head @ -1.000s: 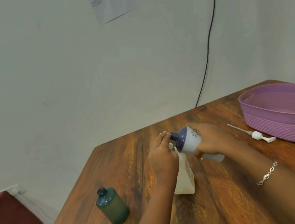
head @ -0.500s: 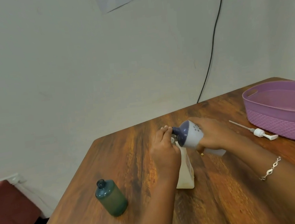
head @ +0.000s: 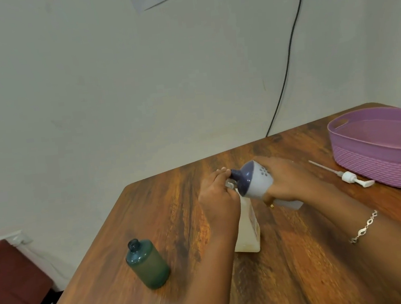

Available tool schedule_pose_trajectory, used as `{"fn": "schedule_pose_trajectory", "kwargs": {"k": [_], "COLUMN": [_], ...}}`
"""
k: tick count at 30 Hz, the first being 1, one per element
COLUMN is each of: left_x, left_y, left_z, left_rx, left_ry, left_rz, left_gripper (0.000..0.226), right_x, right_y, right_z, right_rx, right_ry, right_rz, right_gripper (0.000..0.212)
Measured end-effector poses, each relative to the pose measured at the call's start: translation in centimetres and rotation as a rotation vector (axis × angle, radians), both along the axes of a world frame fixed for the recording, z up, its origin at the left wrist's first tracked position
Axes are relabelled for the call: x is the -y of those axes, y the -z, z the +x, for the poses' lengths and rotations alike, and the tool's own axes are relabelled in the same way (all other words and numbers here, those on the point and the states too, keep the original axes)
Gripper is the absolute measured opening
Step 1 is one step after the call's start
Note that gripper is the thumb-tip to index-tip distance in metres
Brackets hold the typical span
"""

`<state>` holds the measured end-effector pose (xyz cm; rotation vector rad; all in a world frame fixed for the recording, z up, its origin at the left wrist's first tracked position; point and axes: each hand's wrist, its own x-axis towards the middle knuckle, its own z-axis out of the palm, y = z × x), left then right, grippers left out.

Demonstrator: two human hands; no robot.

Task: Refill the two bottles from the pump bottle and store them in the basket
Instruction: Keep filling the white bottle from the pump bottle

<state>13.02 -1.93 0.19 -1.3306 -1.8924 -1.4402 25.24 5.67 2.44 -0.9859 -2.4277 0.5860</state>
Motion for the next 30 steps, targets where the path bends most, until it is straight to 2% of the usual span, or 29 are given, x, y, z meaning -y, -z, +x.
{"fn": "schedule_pose_trajectory", "kwargs": {"k": [6,12,17,22,30], "left_x": [0.0,0.0,0.0,0.0,0.5], "left_y": [-0.7,0.6,-1.3,-0.3,0.1], "left_z": [-0.2,-0.5,-0.2,0.1,0.2], "left_rx": [-0.016,-0.062,0.091,0.046,0.019], "left_ry": [-0.024,-0.026,-0.039,-0.052,0.003], "left_rz": [-0.052,-0.034,-0.087,-0.013,0.010], "left_gripper": [0.023,0.028,0.024,0.027,0.028], "right_x": [-0.1,-0.1,-0.2,-0.3,-0.6], "right_y": [-0.2,0.5,-0.1,0.6,1.1], "right_z": [0.1,0.1,0.2,0.0,-0.1], "right_rx": [-0.016,0.003,-0.059,-0.045,-0.055], "right_ry": [-0.012,-0.015,-0.039,-0.015,-0.021], "right_rz": [0.010,0.025,0.008,0.005,-0.006], "right_gripper": [0.078,0.078,0.072,0.082,0.082]}}
